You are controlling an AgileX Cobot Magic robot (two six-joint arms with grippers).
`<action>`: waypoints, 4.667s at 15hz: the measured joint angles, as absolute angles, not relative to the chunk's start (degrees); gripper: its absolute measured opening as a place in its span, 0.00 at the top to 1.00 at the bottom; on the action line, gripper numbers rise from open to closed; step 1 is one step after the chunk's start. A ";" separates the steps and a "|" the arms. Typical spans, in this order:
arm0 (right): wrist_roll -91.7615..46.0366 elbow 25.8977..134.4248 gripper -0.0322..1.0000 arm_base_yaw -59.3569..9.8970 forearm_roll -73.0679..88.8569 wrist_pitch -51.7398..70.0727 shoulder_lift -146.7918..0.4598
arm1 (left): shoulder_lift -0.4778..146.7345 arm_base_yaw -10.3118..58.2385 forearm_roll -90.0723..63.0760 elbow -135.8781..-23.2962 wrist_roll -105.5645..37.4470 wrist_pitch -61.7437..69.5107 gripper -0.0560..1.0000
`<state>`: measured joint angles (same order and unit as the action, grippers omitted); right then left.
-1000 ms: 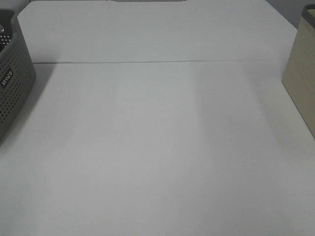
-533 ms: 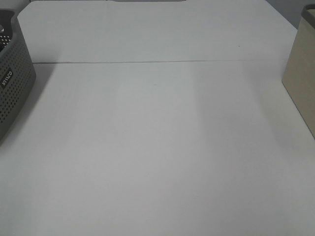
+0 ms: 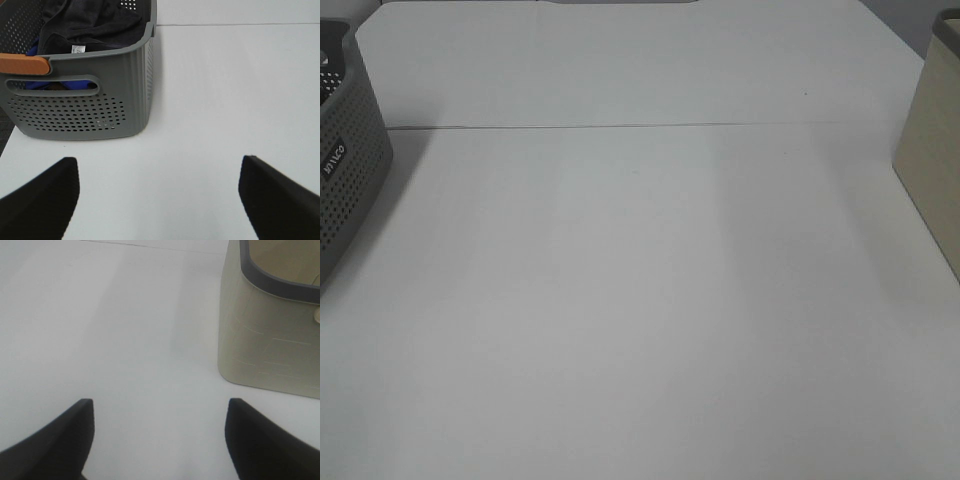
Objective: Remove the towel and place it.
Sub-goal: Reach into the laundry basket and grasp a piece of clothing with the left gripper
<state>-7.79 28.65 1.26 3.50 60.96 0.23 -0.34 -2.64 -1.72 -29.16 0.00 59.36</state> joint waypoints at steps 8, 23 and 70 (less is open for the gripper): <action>-7.79 28.65 0.28 1.26 3.50 60.96 0.23 | -0.34 -2.64 -1.72 -29.16 0.00 59.36 0.18; -7.79 28.65 0.28 1.26 3.50 60.96 0.23 | -0.34 -2.64 1.49 -29.16 2.12 59.36 0.01; -7.79 28.65 0.28 1.26 3.50 60.96 0.23 | 111.15 -17.99 13.52 -88.18 -59.13 52.71 0.01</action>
